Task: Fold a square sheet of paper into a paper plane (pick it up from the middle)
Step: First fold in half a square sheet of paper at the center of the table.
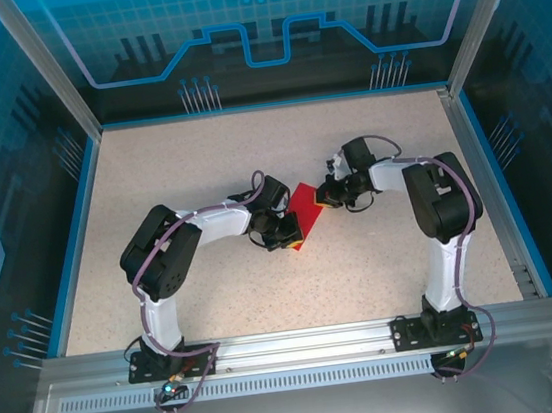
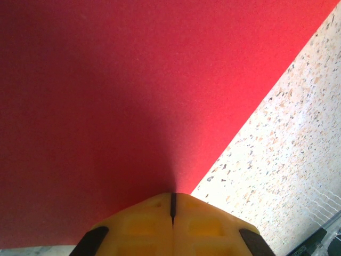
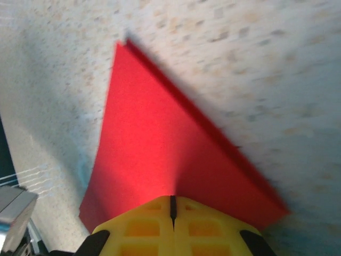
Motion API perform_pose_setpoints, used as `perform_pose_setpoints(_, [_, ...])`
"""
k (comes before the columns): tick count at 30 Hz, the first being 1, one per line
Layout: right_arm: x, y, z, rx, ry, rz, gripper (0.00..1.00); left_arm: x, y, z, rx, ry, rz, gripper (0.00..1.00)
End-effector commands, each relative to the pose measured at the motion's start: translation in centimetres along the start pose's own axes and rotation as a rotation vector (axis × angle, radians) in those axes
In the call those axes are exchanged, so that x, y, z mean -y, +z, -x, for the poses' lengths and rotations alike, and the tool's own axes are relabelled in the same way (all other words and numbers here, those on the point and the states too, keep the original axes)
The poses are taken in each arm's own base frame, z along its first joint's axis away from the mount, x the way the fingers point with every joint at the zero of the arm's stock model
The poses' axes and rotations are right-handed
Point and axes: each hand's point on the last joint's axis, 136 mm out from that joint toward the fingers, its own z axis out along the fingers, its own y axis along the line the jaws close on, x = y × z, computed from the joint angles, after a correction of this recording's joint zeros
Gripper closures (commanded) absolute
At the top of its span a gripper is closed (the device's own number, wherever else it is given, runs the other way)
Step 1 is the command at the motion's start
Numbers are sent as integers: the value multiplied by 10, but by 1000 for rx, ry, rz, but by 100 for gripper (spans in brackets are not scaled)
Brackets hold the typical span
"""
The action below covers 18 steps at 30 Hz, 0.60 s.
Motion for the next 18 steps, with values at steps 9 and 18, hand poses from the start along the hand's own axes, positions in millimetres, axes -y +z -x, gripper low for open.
perform_pose_setpoints(9, [53,-22,36,125,87,-170,100,-55,15,-32,-117,-63,183,100])
perform_pose_setpoints(18, [32,-55,68,249,68,-196,100,-36,9,-25,-96,-15,127,100])
